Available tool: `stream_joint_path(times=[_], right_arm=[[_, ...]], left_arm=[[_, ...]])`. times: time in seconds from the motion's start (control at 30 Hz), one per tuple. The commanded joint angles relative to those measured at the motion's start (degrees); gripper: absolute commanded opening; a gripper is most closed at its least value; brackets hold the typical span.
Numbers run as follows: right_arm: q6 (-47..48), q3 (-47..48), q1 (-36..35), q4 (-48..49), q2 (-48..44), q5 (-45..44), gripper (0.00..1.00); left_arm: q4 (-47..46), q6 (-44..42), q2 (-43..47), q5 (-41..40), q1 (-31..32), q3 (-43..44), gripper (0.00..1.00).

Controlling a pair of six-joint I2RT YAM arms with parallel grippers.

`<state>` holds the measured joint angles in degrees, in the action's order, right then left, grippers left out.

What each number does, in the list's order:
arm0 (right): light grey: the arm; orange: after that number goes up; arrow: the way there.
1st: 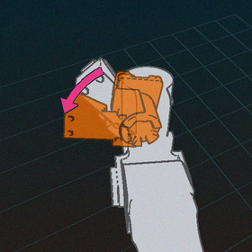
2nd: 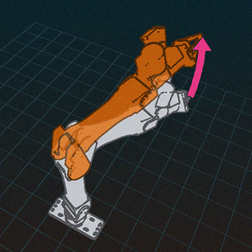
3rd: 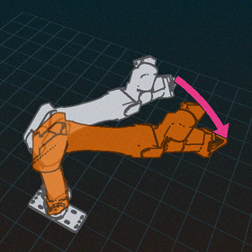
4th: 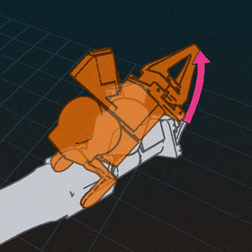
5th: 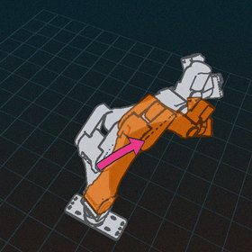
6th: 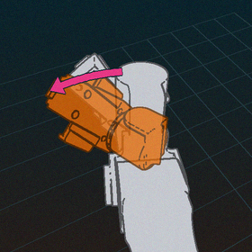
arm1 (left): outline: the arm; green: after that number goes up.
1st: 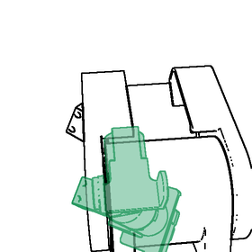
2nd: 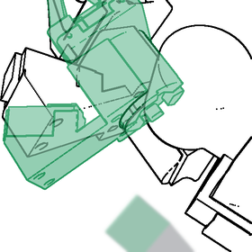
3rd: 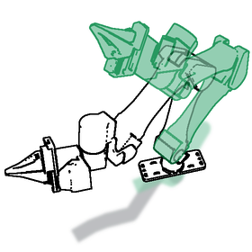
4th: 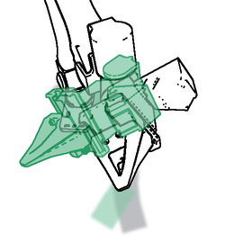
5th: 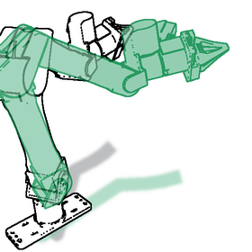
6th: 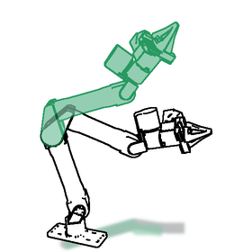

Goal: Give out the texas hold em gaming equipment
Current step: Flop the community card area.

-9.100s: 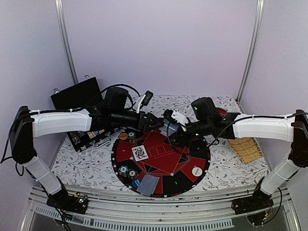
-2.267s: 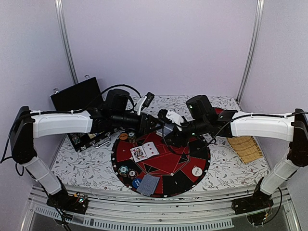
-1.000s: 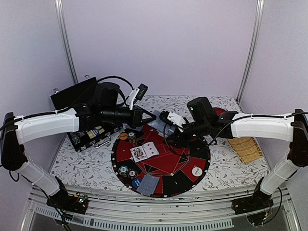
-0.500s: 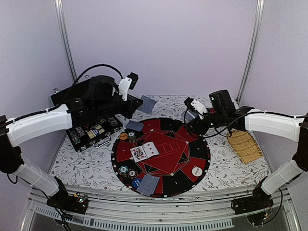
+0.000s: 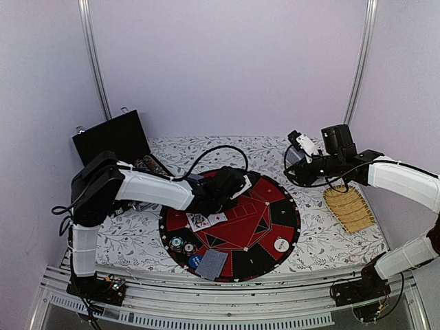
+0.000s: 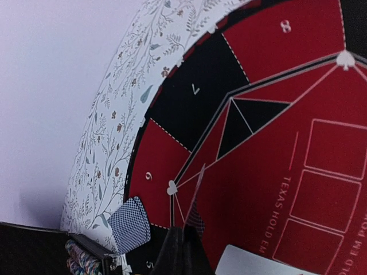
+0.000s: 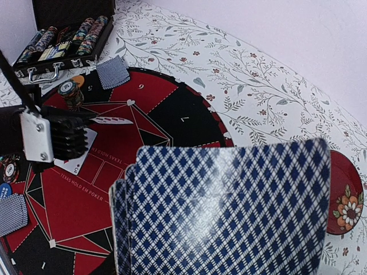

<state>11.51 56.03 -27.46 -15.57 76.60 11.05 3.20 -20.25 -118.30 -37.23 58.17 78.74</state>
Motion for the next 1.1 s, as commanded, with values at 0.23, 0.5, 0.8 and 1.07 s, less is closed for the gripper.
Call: stream_joint_path(times=[0.23,0.5,0.8,1.07], right_arm=[[-0.5,-0.4,0.6,-0.9,-2.6,0.5,0.5],[-0.5,-0.7,0.6,-0.9,-3.0,1.0,0.5],[-0.3,-0.7,0.6,-0.8,-2.6,1.0,0.5],[-0.3,-0.6,0.6,-1.0,-2.9,1.1,0.5]], left_arm=[[3.4,-0.5,-6.9,0.6,4.0,5.2,0.0],[12.1,5.2,-9.2,3.2,4.6,8.7,0.0],[17.2,10.0,-10.6,3.1,4.9,9.8,0.0],[11.6,7.6,-8.1,5.4,6.4,5.3,0.0]])
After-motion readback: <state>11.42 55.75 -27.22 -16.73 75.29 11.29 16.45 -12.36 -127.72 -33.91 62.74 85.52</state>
